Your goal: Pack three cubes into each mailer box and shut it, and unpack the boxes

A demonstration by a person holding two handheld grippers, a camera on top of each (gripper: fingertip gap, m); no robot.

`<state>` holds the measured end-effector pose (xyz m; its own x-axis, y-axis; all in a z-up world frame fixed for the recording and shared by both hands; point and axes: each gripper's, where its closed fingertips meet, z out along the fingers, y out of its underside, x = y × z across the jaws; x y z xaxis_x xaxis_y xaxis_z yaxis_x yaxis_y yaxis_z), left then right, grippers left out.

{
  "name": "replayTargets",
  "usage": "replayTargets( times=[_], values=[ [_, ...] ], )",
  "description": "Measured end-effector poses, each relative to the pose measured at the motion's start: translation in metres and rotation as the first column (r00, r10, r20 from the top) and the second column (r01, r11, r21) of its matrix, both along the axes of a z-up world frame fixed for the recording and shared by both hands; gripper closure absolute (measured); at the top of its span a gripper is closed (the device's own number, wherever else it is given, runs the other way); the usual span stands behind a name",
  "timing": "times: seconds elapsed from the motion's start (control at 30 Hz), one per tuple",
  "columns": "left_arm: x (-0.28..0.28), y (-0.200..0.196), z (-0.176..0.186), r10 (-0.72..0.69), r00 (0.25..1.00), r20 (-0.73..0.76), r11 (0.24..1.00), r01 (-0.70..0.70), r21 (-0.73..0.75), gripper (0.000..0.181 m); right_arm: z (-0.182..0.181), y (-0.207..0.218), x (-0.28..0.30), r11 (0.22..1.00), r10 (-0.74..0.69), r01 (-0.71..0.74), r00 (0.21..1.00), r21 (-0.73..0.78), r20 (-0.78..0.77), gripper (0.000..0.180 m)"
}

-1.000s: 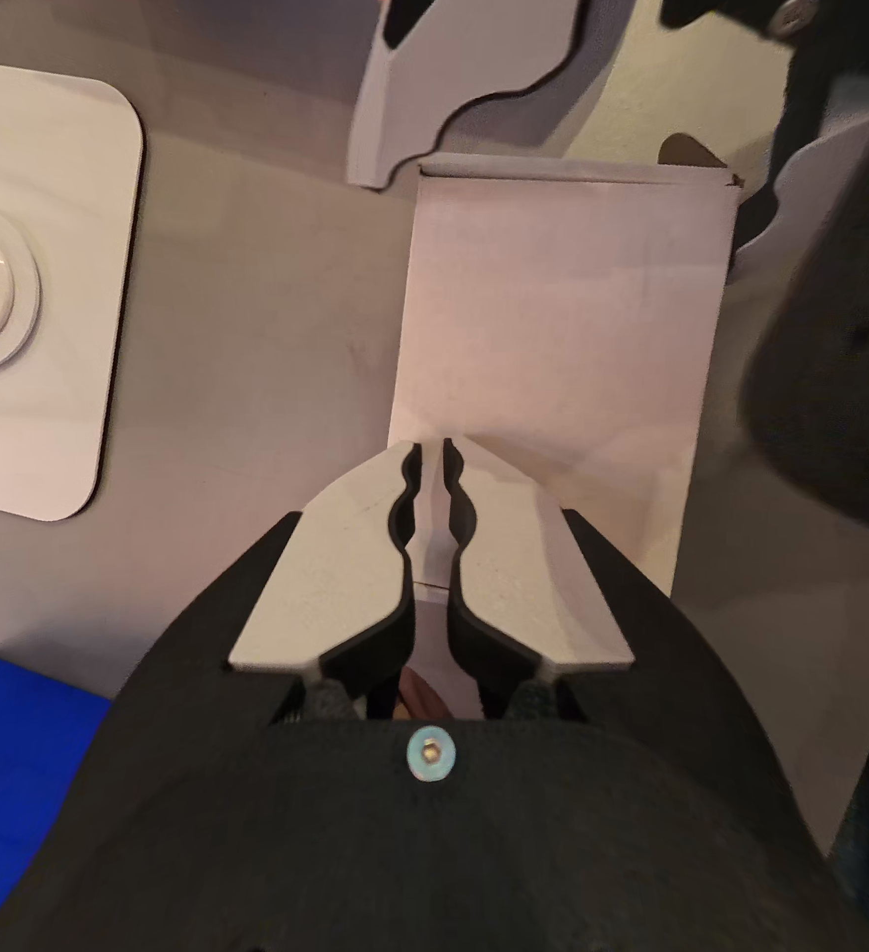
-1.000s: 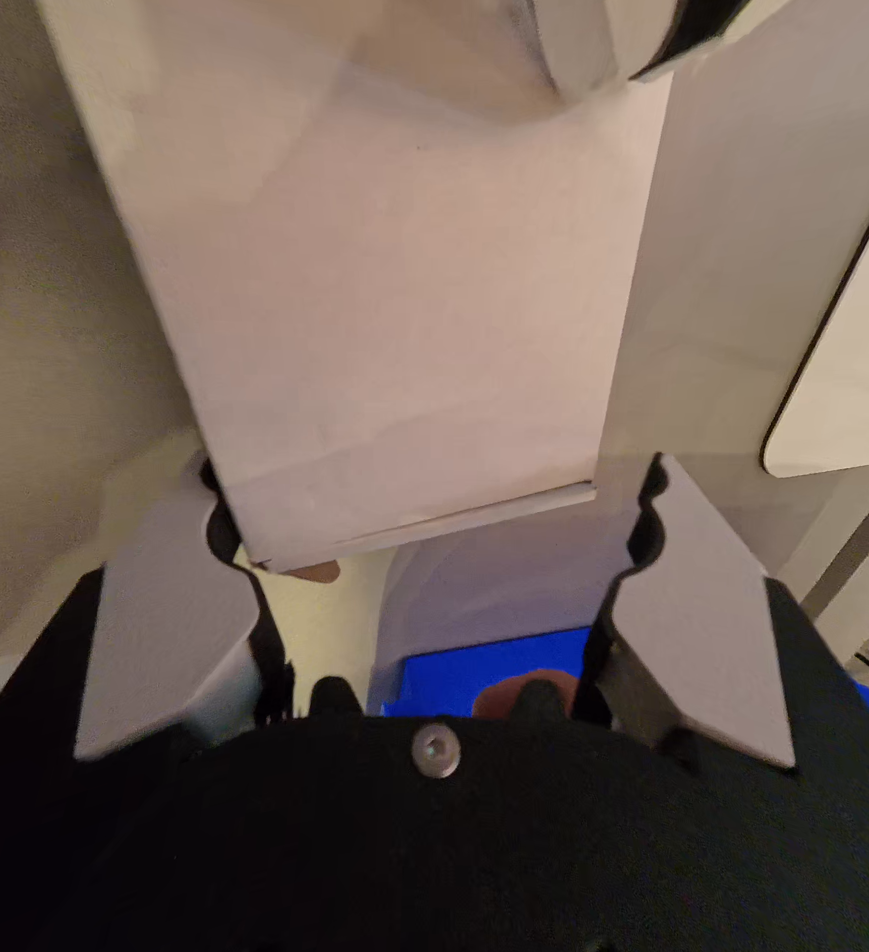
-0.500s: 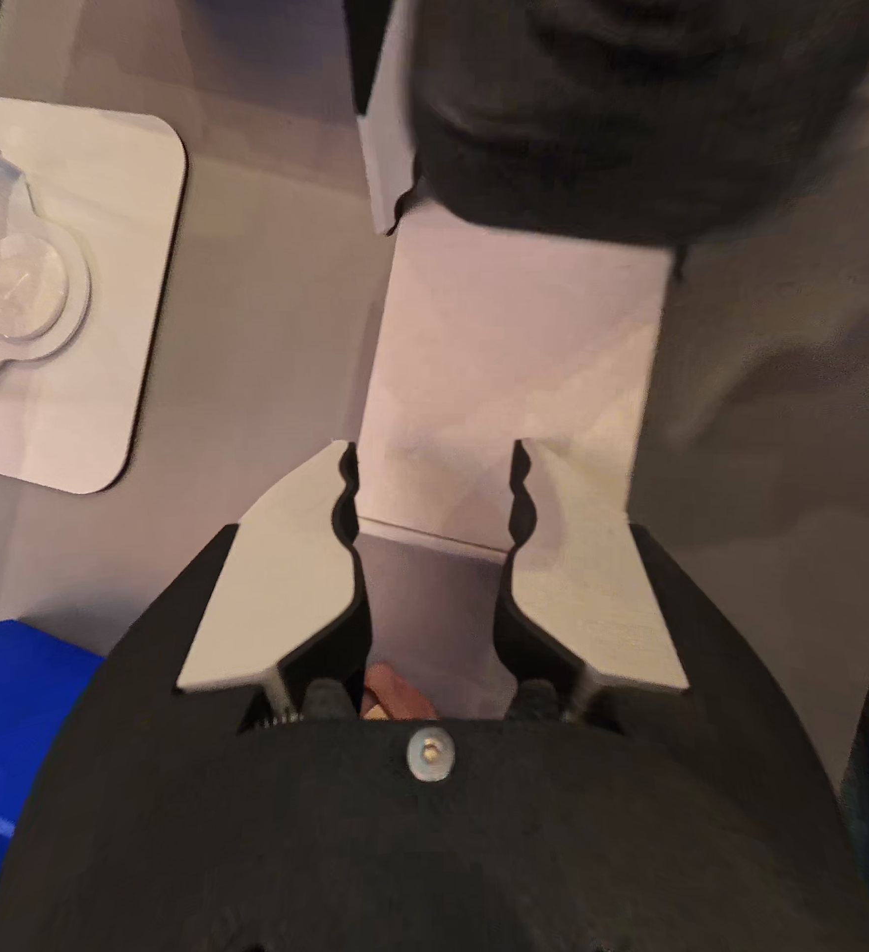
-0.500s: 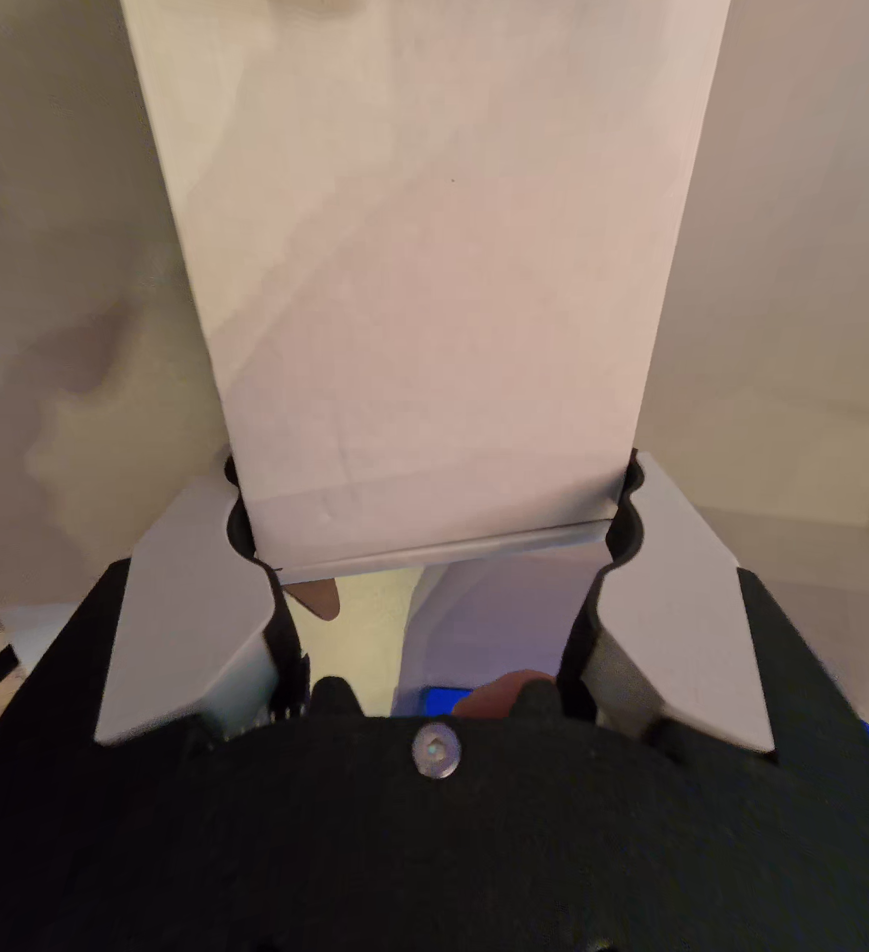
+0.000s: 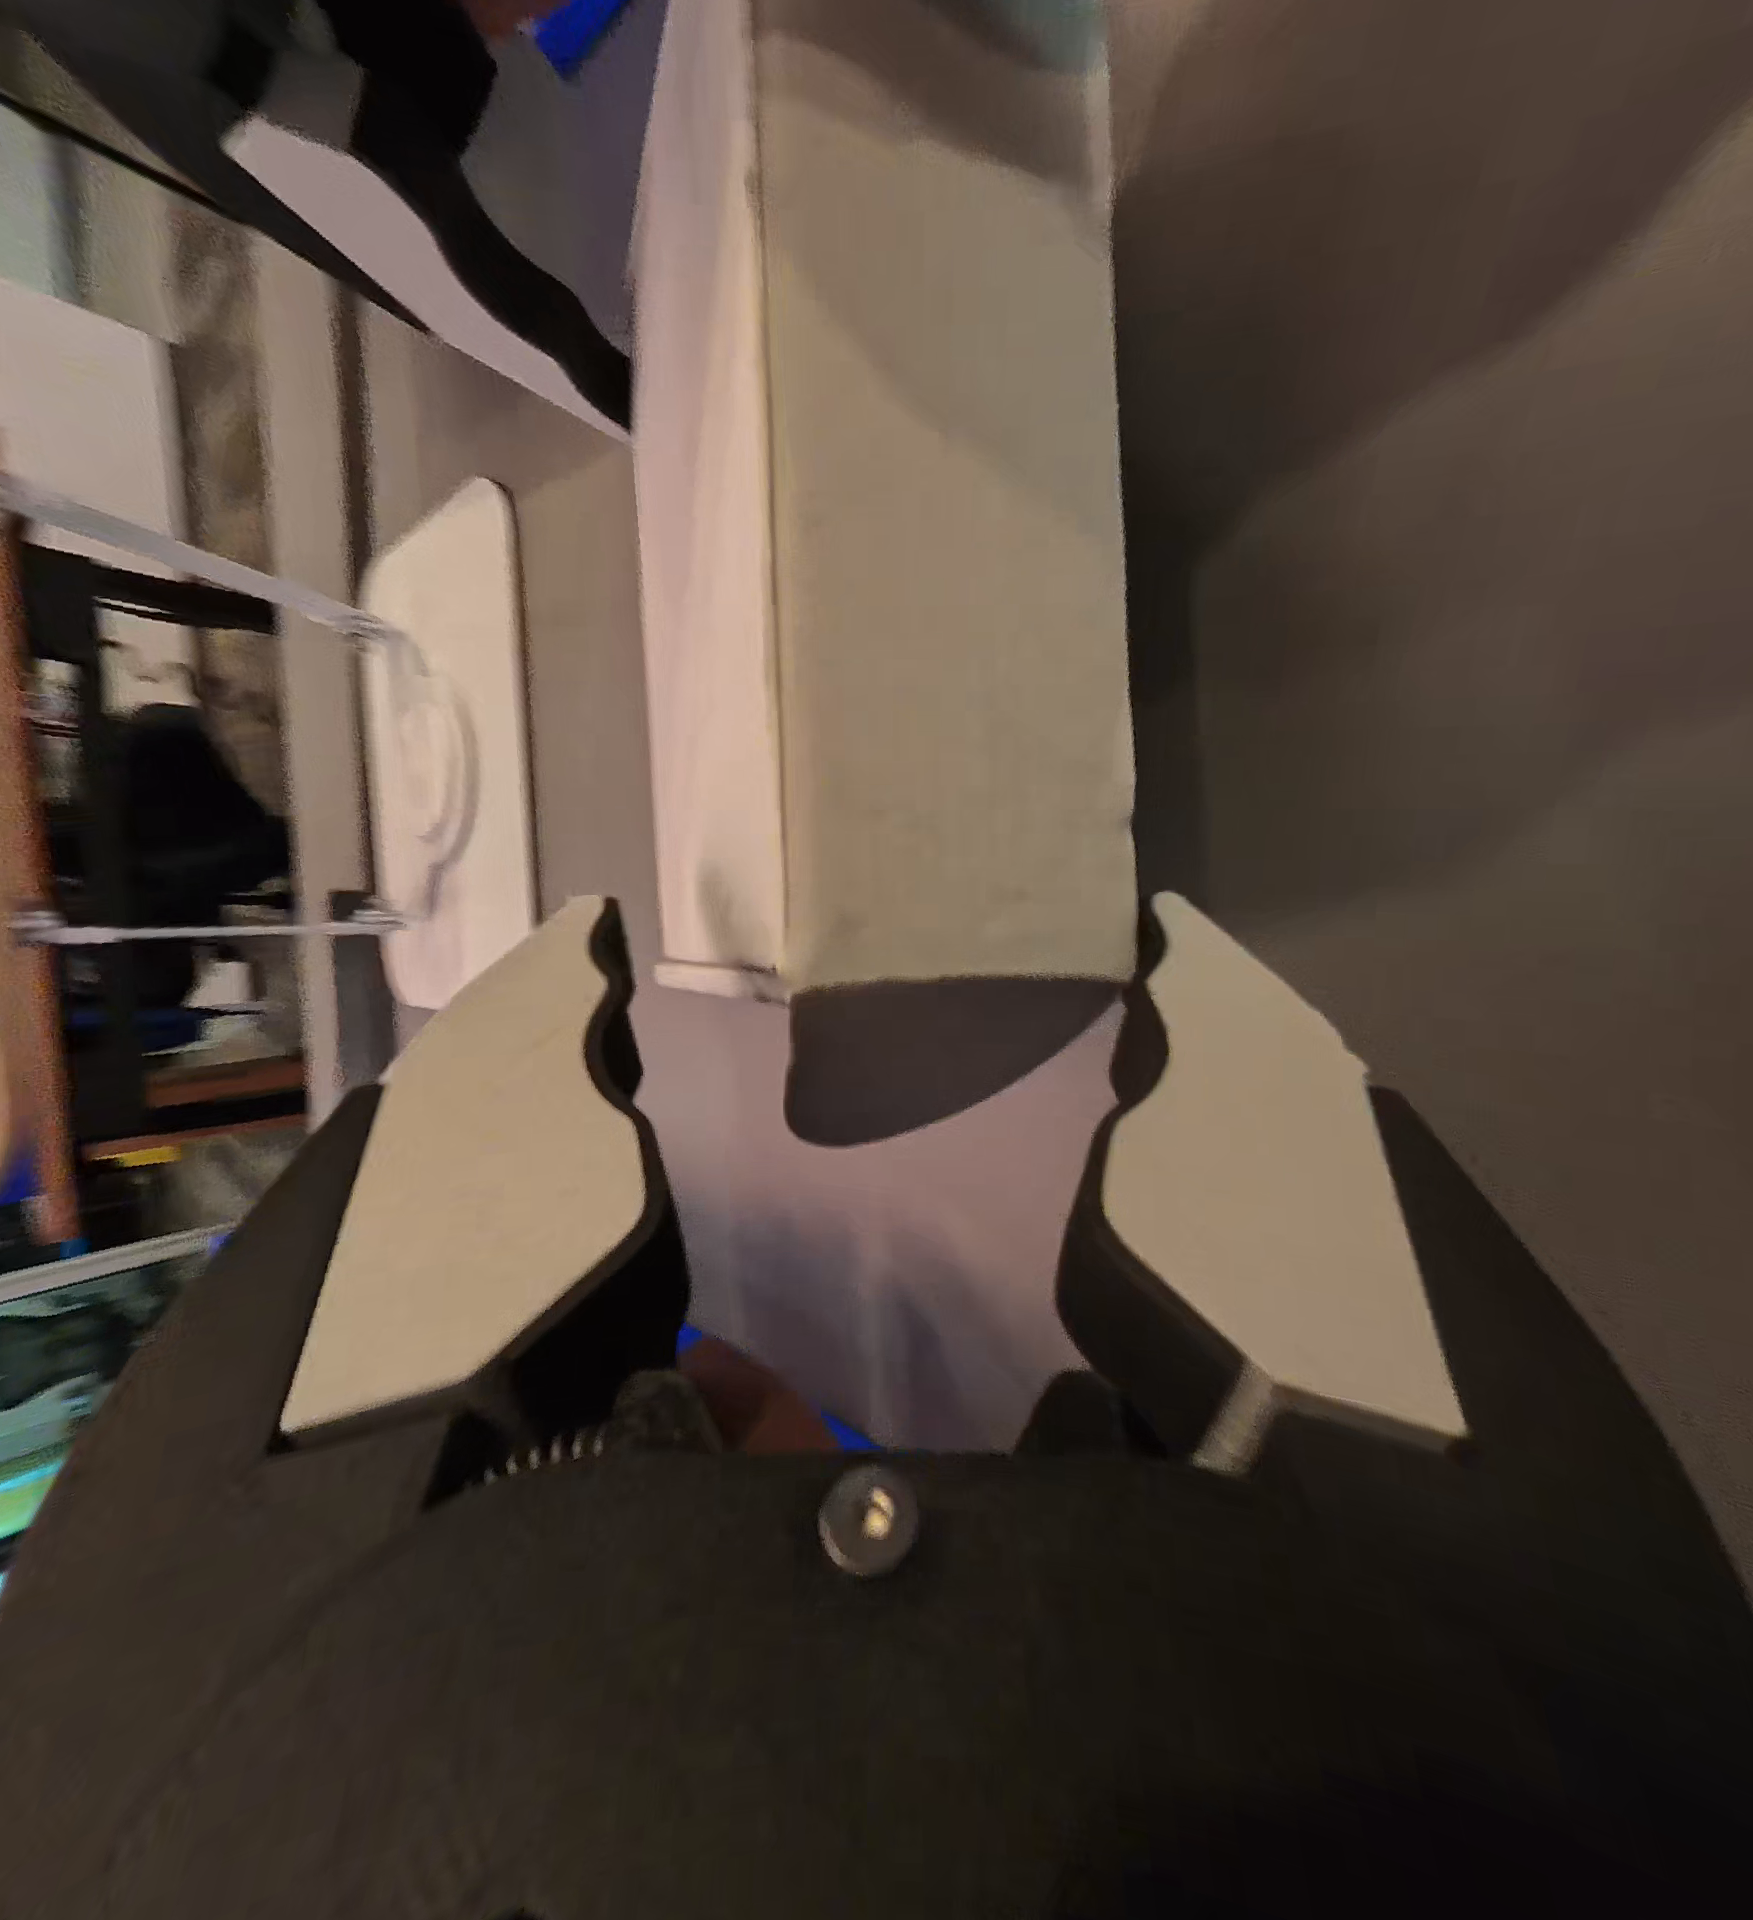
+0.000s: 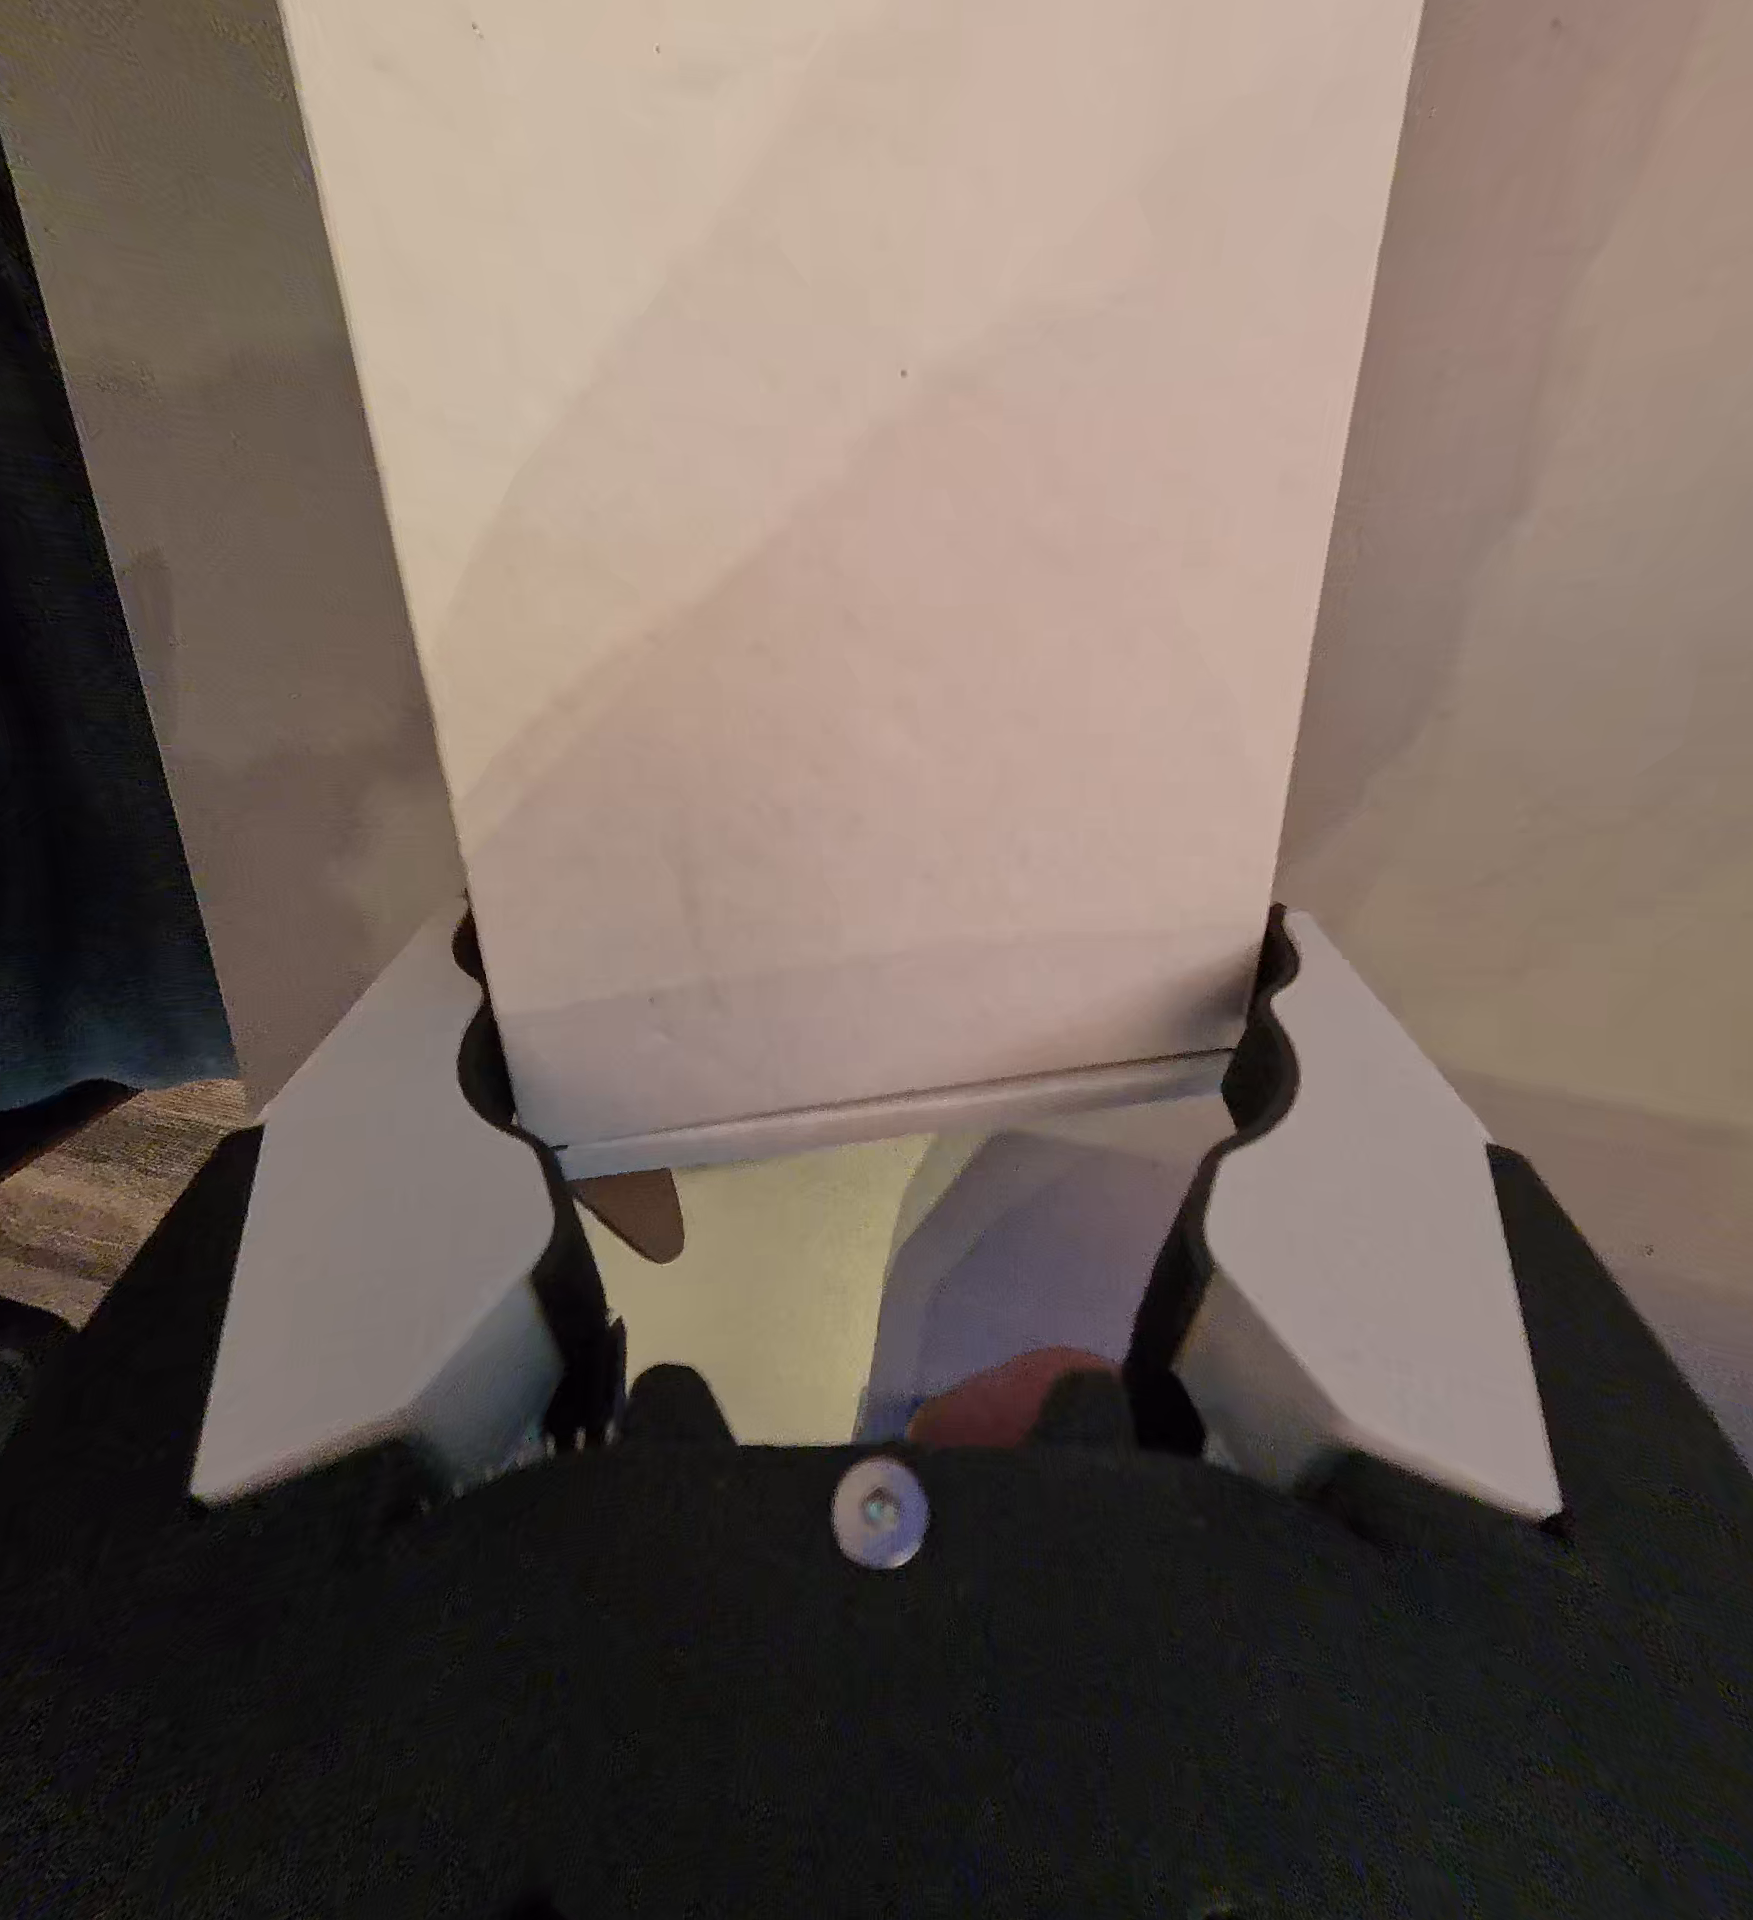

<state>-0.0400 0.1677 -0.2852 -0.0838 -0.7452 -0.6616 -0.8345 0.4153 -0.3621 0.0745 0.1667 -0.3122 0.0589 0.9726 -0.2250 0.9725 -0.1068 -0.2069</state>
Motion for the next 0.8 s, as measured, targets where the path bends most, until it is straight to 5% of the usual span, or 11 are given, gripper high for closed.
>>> replayTargets(
  times=[0.1, 0.27, 0.47, 0.6, 0.8],
  values=[
    [0.009, -0.002, -0.003, -0.056, 0.998, 0.031, 0.993, 0.052, 0.105, 0.109, 0.0, 0.0, 0.001, 1.0, 0.0, 0.0, 1.0, -0.001, 0.007, 0.041],
    [0.011, -0.003, -0.004, -0.081, 0.995, 0.051, 0.986, 0.073, 0.147, 0.11, -0.001, 0.0, 0.0, 0.999, -0.003, 0.004, 1.0, 0.038, -0.006, 0.041],
    [0.01, -0.001, -0.001, -0.058, 0.996, 0.065, 0.995, 0.053, 0.083, 0.111, 0.025, 0.012, -0.004, 0.942, 0.009, 0.019, 0.997, 0.334, -0.081, 0.055],
    [0.01, 0.001, 0.003, -0.036, 0.997, 0.068, 0.999, 0.037, -0.002, 0.111, 0.046, -0.007, -0.014, 0.804, 0.151, -0.075, 0.985, 0.59, -0.08, 0.076],
    [0.01, 0.002, 0.005, -0.026, 0.997, 0.078, 0.998, 0.03, -0.046, 0.111, 0.047, -0.005, -0.01, 0.407, 0.216, -0.242, 0.963, 0.881, 0.164, 0.118]
  ],
)
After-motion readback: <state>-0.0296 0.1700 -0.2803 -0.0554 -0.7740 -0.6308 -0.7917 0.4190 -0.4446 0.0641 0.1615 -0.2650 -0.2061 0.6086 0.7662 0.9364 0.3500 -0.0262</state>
